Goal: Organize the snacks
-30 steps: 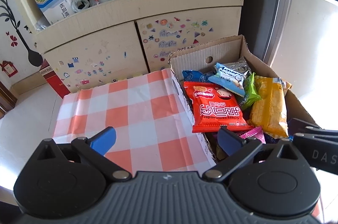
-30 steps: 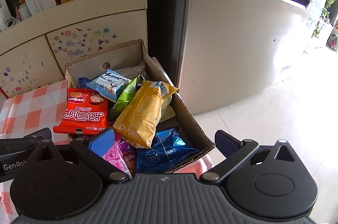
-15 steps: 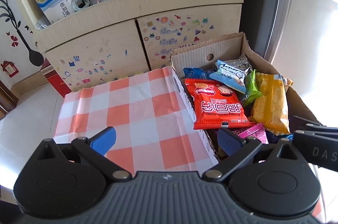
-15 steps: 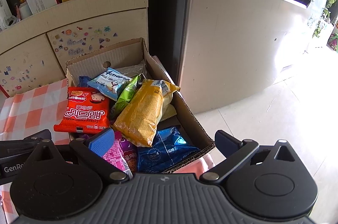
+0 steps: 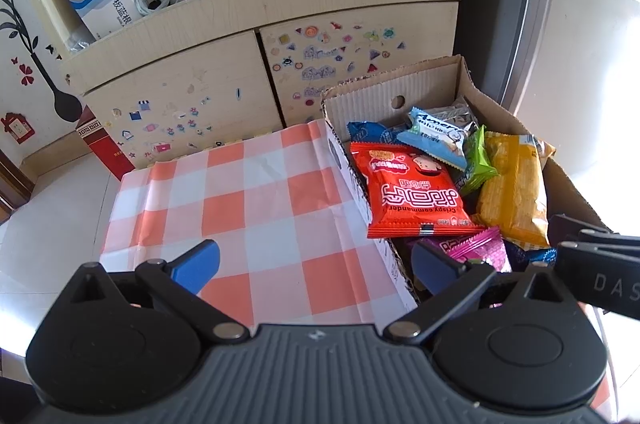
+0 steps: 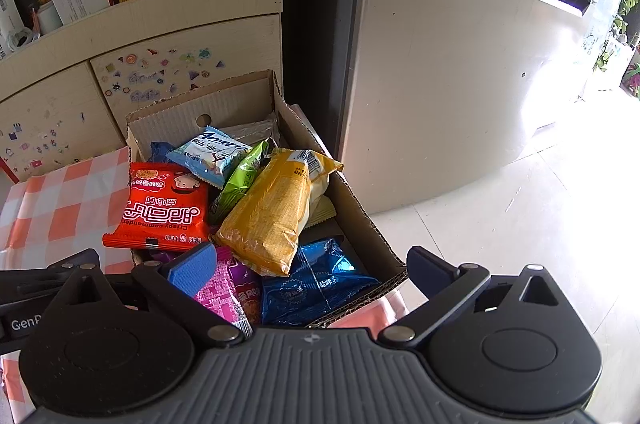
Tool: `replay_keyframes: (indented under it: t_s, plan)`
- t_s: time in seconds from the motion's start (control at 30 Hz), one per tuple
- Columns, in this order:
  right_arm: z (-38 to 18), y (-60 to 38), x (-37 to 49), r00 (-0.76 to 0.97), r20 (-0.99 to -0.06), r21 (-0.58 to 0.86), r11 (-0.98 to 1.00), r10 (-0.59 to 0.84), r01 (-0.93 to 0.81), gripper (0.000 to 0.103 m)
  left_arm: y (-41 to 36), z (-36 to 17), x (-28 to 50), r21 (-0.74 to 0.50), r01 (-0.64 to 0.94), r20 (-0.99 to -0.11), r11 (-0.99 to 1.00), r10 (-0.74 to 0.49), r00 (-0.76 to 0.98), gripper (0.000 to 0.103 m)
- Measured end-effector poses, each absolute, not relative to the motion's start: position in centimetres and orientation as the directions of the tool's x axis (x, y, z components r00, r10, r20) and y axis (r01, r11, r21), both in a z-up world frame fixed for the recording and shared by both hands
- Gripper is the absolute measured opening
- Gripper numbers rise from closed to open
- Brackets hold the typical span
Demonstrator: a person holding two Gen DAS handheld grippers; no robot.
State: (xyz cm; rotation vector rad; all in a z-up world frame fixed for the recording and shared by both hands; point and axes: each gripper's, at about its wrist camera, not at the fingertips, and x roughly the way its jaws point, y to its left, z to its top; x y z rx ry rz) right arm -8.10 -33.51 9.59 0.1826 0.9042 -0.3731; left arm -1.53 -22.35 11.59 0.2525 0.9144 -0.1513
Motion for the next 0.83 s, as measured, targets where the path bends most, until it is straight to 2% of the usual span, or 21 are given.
replay_keyframes:
  t_s: [0.83]
  plan:
    - [9.2, -30.9, -8.9, 0.604, -0.780, 0.041, 0.949, -0.167, 0.314, 0.103, -19.0, 11.1, -3.1, 0.161, 0.219, -0.807, 0.962, 0.000, 0.591, 0.101]
